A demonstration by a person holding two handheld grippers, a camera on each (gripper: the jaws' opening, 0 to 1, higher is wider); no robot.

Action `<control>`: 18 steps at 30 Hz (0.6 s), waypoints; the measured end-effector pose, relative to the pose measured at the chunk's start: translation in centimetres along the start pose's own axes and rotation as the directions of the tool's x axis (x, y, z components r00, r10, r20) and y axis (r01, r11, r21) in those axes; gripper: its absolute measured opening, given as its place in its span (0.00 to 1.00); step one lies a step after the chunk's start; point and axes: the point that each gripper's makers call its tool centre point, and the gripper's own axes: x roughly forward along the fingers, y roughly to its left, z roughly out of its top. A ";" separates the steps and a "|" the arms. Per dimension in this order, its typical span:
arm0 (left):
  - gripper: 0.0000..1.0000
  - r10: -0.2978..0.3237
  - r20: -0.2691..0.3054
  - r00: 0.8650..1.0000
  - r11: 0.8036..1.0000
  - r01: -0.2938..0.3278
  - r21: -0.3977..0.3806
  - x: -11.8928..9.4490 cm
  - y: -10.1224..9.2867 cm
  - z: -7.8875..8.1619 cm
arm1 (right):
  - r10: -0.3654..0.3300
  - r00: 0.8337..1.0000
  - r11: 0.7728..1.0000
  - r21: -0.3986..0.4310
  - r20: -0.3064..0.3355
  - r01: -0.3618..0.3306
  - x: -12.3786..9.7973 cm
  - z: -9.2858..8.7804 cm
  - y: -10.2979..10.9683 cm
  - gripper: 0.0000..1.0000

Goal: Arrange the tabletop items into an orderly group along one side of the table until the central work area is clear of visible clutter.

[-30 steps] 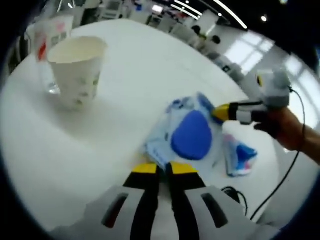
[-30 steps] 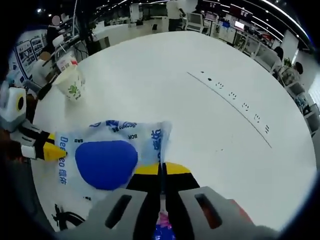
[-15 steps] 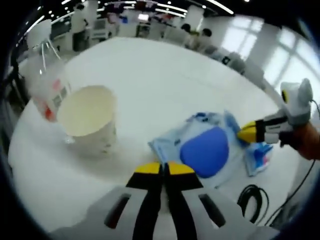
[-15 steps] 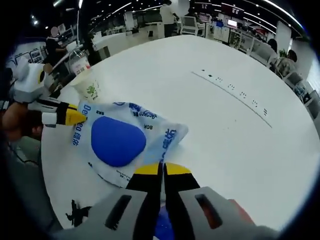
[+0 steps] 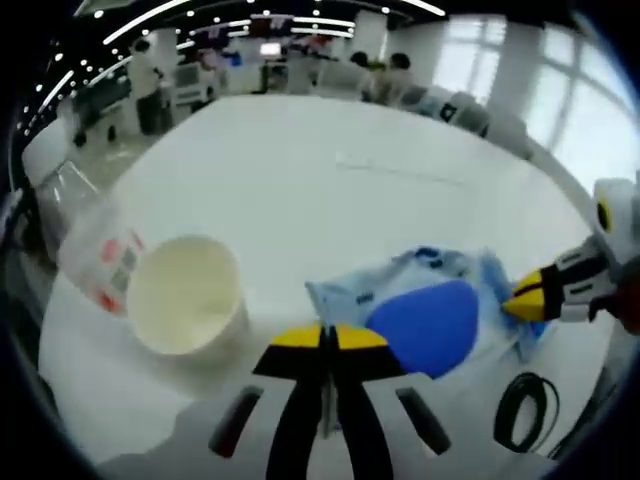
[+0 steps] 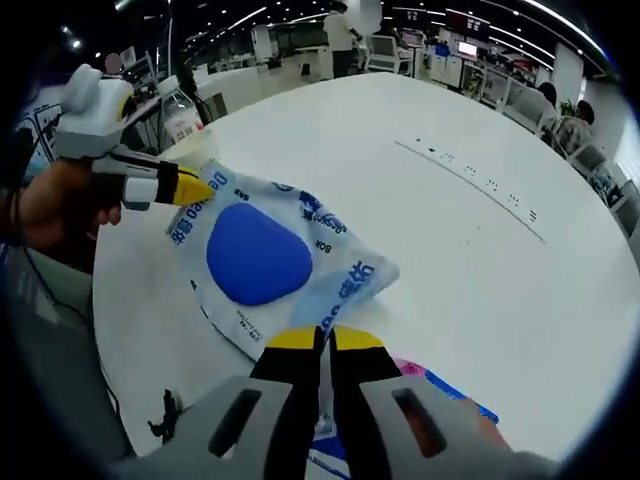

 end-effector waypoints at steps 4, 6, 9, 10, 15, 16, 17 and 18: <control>0.00 0.013 -0.012 1.000 0.999 -0.012 0.039 0.4 0.2 -0.1 | 0.003 1.000 1.000 0.013 -0.002 -0.003 0.1 -0.3 0.5 0.02; 0.00 0.018 -0.015 1.000 0.999 -0.018 0.044 0.6 0.3 0.1 | 0.003 1.000 1.000 0.023 0.000 -0.003 0.3 -0.3 0.8 0.02; 0.00 0.023 -0.023 0.999 0.997 -0.021 0.077 1.1 0.5 0.2 | 0.003 1.000 1.000 0.026 -0.006 -0.003 0.7 -0.5 1.1 0.02; 0.00 0.025 -0.023 0.999 0.996 -0.023 0.081 1.3 0.5 0.3 | 0.005 1.000 1.000 0.029 -0.007 -0.005 0.7 -0.6 1.1 0.02; 0.00 0.028 -0.034 0.999 0.996 -0.025 0.089 1.8 0.8 0.4 | 0.005 1.000 0.998 0.058 -0.004 -0.004 1.0 -0.7 1.0 0.02; 0.00 0.027 -0.036 0.999 0.997 -0.024 0.079 1.9 0.8 0.3 | 0.003 1.000 0.998 0.060 -0.003 -0.003 1.1 -0.7 0.9 0.02; 0.00 0.026 -0.038 0.999 0.997 -0.023 0.072 2.0 0.8 0.3 | 0.002 1.000 0.998 0.061 -0.003 -0.002 1.2 -0.8 0.9 0.02; 0.00 0.028 -0.040 0.999 0.997 -0.025 0.070 2.1 0.8 0.2 | 0.002 1.000 0.998 0.062 -0.004 -0.002 1.3 -0.8 0.8 0.02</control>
